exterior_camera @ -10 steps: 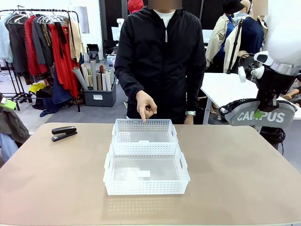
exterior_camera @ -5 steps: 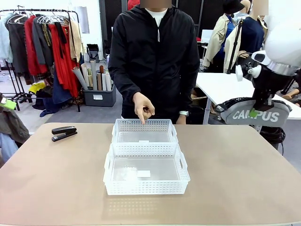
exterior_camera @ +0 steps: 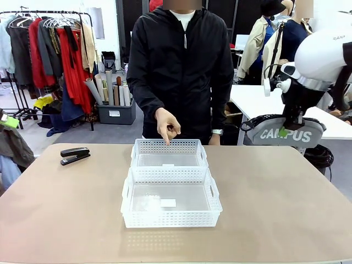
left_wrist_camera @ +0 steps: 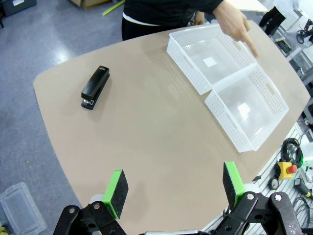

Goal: Distribute items into two baskets.
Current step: Move the picked Pencil pouch towards the Organizing basket indicated by the person, stopping as directed.

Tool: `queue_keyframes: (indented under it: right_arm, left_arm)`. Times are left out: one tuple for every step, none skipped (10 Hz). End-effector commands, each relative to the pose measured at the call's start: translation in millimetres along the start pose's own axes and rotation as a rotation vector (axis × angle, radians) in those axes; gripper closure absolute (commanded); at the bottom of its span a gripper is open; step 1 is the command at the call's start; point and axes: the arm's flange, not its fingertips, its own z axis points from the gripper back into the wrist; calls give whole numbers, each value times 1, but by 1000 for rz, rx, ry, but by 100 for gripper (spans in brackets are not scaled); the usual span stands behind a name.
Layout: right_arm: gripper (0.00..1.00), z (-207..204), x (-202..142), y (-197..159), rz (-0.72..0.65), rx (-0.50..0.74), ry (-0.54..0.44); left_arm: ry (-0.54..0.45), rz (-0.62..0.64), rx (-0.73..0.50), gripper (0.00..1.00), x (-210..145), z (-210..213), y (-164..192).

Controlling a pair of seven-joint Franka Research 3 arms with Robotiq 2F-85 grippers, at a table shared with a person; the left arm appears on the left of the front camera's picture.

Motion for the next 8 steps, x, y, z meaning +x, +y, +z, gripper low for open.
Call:
queue_keyframes:
  right_arm:
    - [100,-2,15,-6,-42,-33,-20]
    - [100,-4,19,-7,-42,-44,-32]
    - [100,-5,23,-9,-47,-51,-41]
    - [100,-10,28,-11,-35,-43,-47]
    - [100,-12,32,-14,-40,-48,-44]
    - [100,-14,36,-17,-34,-49,-52]
    - [100,-16,40,-19,-28,-44,-54]
    - [100,-20,44,-21,-24,-40,-56]
  left_arm:
    - [-1,0,0,0,0,0,0]
    - [-1,0,0,0,0,0,0]
    - [-1,0,0,0,0,0,0]
    - [-1,0,0,0,0,0,0]
    - [-1,0,0,0,0,0,0]
    - [-1,0,0,0,0,0,0]
    - [-1,0,0,0,0,0,0]
    - [-1,0,0,0,0,0,0]
